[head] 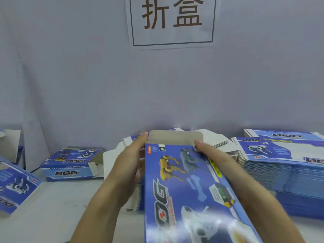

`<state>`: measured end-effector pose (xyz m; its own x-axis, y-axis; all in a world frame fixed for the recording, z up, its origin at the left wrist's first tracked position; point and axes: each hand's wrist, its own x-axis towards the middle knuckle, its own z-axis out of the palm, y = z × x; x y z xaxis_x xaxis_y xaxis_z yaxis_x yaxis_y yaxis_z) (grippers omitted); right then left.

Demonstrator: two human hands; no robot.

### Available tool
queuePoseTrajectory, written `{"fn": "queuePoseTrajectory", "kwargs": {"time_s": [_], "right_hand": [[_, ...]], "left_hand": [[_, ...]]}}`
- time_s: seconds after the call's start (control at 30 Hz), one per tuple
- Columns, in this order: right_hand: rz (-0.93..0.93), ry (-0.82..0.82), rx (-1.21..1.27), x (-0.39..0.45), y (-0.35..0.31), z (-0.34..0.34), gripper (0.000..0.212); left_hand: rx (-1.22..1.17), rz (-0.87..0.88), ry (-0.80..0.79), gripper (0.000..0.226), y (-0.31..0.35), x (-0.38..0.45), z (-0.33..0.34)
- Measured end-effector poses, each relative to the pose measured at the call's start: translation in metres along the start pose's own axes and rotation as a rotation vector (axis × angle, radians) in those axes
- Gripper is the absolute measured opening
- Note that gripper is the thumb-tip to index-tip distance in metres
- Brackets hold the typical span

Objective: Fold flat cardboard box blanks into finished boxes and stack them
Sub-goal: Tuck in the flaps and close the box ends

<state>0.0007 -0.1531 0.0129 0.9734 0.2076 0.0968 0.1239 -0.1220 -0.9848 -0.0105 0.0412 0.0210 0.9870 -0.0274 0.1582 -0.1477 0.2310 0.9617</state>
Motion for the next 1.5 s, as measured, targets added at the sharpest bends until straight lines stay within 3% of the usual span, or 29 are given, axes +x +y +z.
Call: {"fn": "queuePoseTrajectory", "kwargs": {"time_s": [0.03,0.07,0.17,0.3,0.47,0.6,0.97,1.23,1.33,1.43,1.5], "right_hand": [[-0.005,-0.068,0.014,-0.004,0.011,-0.002,0.035],[-0.022,-0.026,0.065,-0.002,0.019,-0.002,0.032],[0.026,-0.071,0.391,-0.007,0.023,0.006,0.030],[0.066,-0.175,0.292,-0.012,0.023,0.004,0.054],[-0.179,0.015,0.210,-0.012,0.028,-0.012,0.030],[-0.309,0.081,0.188,-0.010,0.023,-0.003,0.027],[-0.289,0.123,0.278,-0.013,0.018,0.002,0.029],[-0.317,0.225,0.299,-0.008,0.020,0.009,0.027],[-0.334,0.279,0.310,-0.008,0.020,0.013,0.028],[-0.366,0.407,0.356,-0.010,0.017,0.010,0.030],[-0.386,0.517,0.393,-0.013,0.014,0.003,0.028]], "left_hand": [[0.046,0.023,0.006,0.041,-0.005,0.001,-0.004],[0.112,0.043,-0.006,0.041,-0.010,0.002,-0.012],[0.186,0.094,-0.060,0.037,-0.015,-0.001,-0.021],[0.263,0.141,-0.061,0.030,-0.010,0.002,-0.021],[0.209,0.136,-0.100,0.020,-0.019,0.005,-0.018],[0.195,0.139,-0.115,0.032,-0.016,0.004,-0.019],[0.187,0.217,-0.134,0.030,-0.011,0.001,-0.018],[0.327,0.303,-0.077,0.011,-0.016,0.005,-0.021],[0.317,0.295,-0.090,0.019,-0.017,0.004,-0.024],[0.200,0.175,-0.142,0.029,-0.005,0.004,-0.018],[0.007,0.141,-0.315,0.052,0.001,-0.006,-0.018]]}}
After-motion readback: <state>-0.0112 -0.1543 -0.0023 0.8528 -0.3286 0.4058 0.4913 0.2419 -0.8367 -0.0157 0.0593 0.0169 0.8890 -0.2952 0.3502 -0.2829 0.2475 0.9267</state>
